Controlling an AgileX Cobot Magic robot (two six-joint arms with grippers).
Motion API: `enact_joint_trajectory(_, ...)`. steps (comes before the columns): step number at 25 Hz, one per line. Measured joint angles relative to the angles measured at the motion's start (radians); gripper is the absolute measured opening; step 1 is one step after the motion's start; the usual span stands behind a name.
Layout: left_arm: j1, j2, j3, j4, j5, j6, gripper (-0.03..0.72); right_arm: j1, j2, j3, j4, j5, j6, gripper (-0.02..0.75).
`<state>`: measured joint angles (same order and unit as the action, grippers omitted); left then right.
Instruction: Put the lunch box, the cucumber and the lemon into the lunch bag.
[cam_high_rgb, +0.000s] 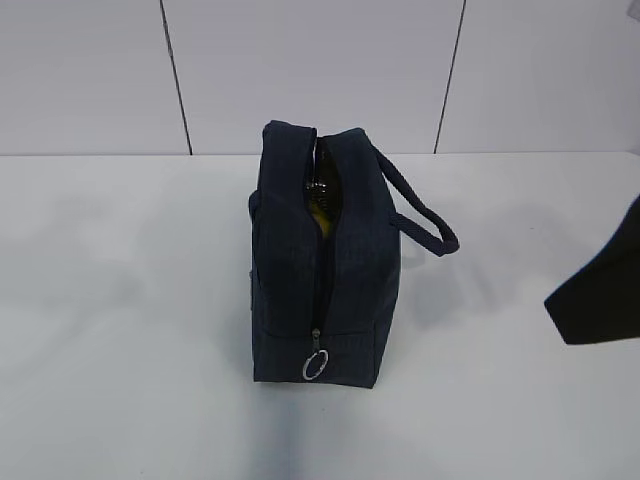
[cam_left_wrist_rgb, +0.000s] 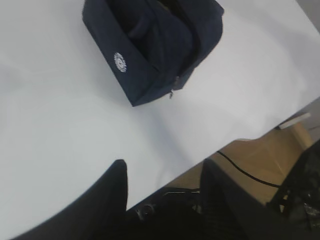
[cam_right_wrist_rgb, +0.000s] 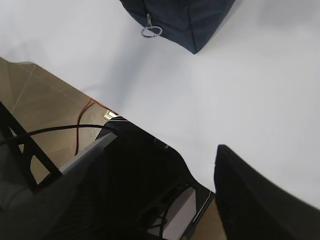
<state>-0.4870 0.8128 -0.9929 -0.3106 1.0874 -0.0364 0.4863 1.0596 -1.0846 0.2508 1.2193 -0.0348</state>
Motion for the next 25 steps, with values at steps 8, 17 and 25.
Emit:
enact_joint_trajectory(8, 0.0, -0.037, 0.115, -0.062, -0.006, 0.047, 0.348, 0.002, -0.024, 0.033, -0.019, -0.059, 0.008, 0.51)
enact_joint_trajectory(17, 0.0, -0.012, 0.203, -0.283, -0.08, 0.049, 0.348, 0.002, -0.056, 0.195, -0.078, -0.302, 0.002, 0.51)
enact_joint_trajectory(25, 0.0, 0.094, 0.203, -0.412, -0.106, 0.049, 0.348, 0.074, -0.094, 0.445, -0.079, -0.642, 0.002, 0.511)
